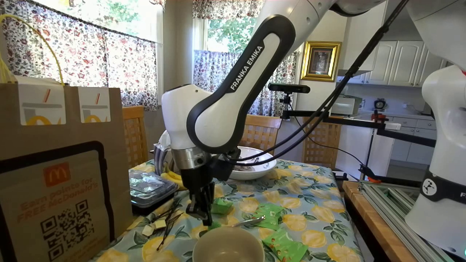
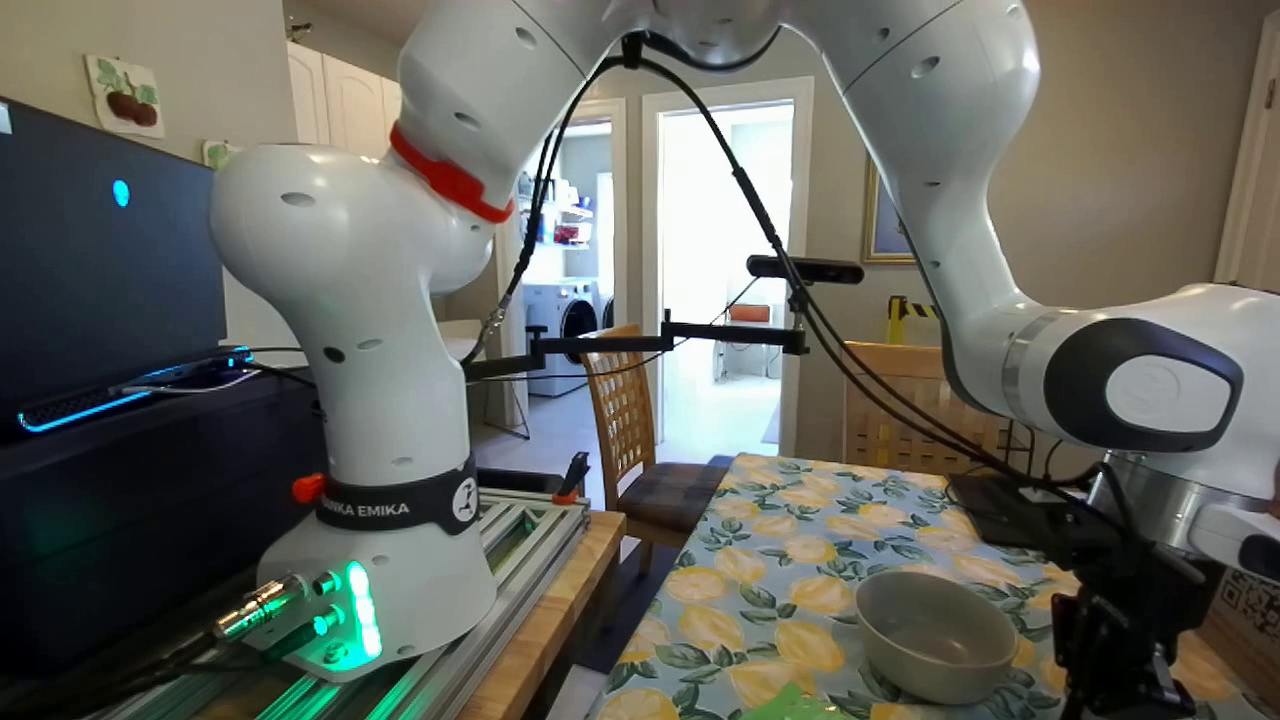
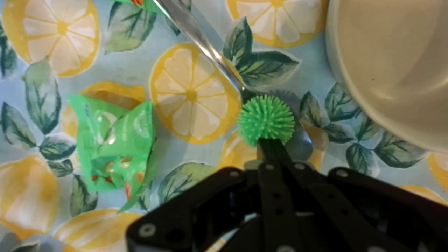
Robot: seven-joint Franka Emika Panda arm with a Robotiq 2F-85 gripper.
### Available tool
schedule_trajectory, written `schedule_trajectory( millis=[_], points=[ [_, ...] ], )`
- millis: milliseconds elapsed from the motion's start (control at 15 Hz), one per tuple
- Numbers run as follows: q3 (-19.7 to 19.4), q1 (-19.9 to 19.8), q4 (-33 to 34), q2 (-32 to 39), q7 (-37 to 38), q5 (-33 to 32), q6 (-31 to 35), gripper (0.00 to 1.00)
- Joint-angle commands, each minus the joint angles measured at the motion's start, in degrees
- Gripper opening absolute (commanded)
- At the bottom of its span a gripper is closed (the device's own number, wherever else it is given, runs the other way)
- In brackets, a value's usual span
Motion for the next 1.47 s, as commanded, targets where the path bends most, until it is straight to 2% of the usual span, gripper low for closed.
schedule_trajectory(
  millis=[0, 67, 133, 267, 467, 800, 1067, 1200, 1400],
  points=[
    [-0.37, 0.80, 2.32, 1.92, 1.40, -0.80, 0.10, 0.00],
    [-0.38, 0.87, 2.48, 2.09, 1.67, -0.68, 0.36, 0.26],
    [-0.24, 0.76, 2.57, 2.14, 1.61, -0.47, 0.22, 0.28],
    [-0.38, 0.99, 2.88, 2.39, 2.10, -0.55, 0.30, 0.40],
    [-0.57, 1.04, 2.69, 2.01, 3.01, -0.36, 0.56, 0.63],
    [-1.57, 0.96, -1.75, -3.54, 8.97, 1.24, 3.04, 0.99],
    [3.85, -5.09, -3.14, -7.83, -1.19, 7.61, -9.55, 1.00],
    [4.19, -6.18, -3.26, -9.19, -4.52, 8.75, -16.37, 1.00],
    [2.05, -4.85, -6.71, -12.37, -3.72, 4.76, -15.92, 1.00]
  ],
)
